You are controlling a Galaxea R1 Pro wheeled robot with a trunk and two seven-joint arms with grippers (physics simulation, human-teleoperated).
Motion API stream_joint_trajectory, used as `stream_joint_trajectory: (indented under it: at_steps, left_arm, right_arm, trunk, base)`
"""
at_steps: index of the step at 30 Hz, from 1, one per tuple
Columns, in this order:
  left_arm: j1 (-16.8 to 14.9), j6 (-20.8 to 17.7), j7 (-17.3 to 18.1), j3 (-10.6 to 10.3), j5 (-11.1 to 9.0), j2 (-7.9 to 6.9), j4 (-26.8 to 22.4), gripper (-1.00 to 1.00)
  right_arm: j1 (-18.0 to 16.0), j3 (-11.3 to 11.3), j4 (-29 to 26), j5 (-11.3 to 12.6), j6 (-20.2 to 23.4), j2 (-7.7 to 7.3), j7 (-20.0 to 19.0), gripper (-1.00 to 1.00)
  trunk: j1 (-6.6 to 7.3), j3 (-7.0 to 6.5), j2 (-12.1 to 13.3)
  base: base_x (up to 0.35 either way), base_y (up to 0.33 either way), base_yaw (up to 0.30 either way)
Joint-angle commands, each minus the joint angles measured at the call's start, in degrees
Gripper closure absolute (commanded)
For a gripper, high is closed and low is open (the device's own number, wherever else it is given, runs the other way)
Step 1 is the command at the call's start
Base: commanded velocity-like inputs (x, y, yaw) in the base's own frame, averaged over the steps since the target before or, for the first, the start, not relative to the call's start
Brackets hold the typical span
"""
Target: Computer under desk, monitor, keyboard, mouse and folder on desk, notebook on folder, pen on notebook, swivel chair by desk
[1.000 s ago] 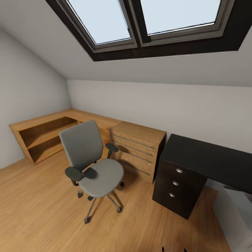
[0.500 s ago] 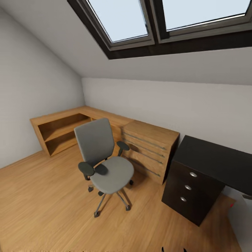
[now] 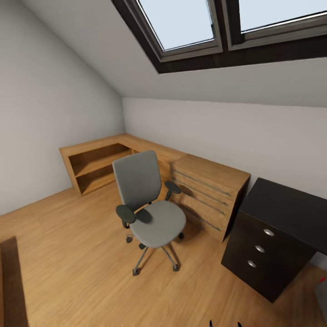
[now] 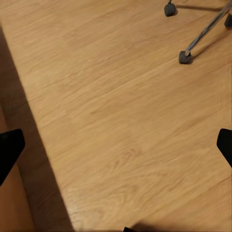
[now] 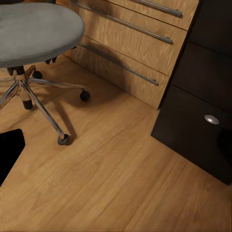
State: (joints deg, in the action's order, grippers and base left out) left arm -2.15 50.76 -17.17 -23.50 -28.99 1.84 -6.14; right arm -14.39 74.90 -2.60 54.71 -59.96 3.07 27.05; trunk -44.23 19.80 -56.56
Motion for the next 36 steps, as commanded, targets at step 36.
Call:
stream_joint_trajectory:
  at_steps: [36]
  left_arm:
    - [-0.05, 0.13, -0.32, -0.58, -0.28, 0.00, 0.03, -1.00]
  right_arm:
    - [-0.03, 0.37, -0.13, 0.14, -0.04, 0.09, 0.64, -1.00]
  trunk:
    - [0.00, 0.57, -0.05]
  base:
    - [0.000, 0.000, 0.227]
